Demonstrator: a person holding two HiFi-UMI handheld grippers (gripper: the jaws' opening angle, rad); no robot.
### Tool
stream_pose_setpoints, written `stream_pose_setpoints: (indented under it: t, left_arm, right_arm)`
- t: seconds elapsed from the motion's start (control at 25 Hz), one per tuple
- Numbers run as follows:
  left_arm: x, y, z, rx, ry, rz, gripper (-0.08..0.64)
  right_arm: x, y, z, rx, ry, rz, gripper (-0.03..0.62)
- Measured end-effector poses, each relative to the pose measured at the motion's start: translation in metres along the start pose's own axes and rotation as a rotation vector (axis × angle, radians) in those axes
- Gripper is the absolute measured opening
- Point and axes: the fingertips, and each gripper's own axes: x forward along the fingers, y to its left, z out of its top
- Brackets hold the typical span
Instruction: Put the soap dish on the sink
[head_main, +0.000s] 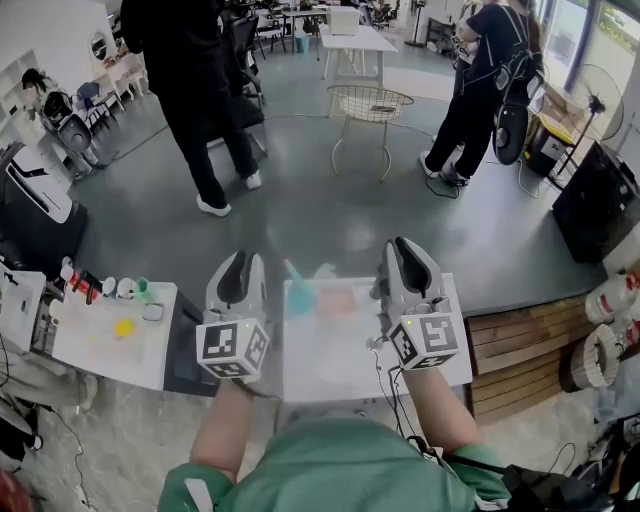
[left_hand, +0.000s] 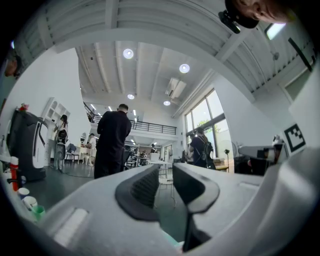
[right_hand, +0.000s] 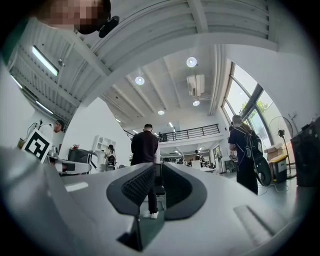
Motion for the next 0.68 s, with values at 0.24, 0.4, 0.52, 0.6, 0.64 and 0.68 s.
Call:
stream_pose_setpoints:
  t: [0.24,0.4,0.52,0.6,0.64,0.68]
  left_arm:
    - [-0.001,0.008,-0.001,-0.008,0.002,-0.006,0.083]
    - [0.001,0.013,-0.004,-0.014,0.006,-0.006,0.082]
    - [0.001,0.015,-0.007,-0.016,0.009,-0.008,0.081]
    - [0.003,0.016,-0.009,-0.018,0.010,-0.010,0.081]
    - [0.003,0.017,-0.009,-0.019,0.011,-0.010,0.081]
    - [0.004,0.018,-0.010,-0.021,0.011,-0.011,0.082]
  right_arm:
    - [0.003,0.004,-0.001,-0.001,0.008,-0.010,0.054]
    - [0.007,0.006,0.000,-0.007,0.001,-0.009,0.054]
    - [0.008,0.008,-0.002,-0.005,0.004,-0.012,0.054]
    - [0.009,0.009,-0.003,-0.004,0.007,-0.012,0.054]
    - [0.010,0.010,-0.004,-0.004,0.007,-0.011,0.054]
    - [0.011,0.011,-0.004,-0.005,0.006,-0.009,0.052]
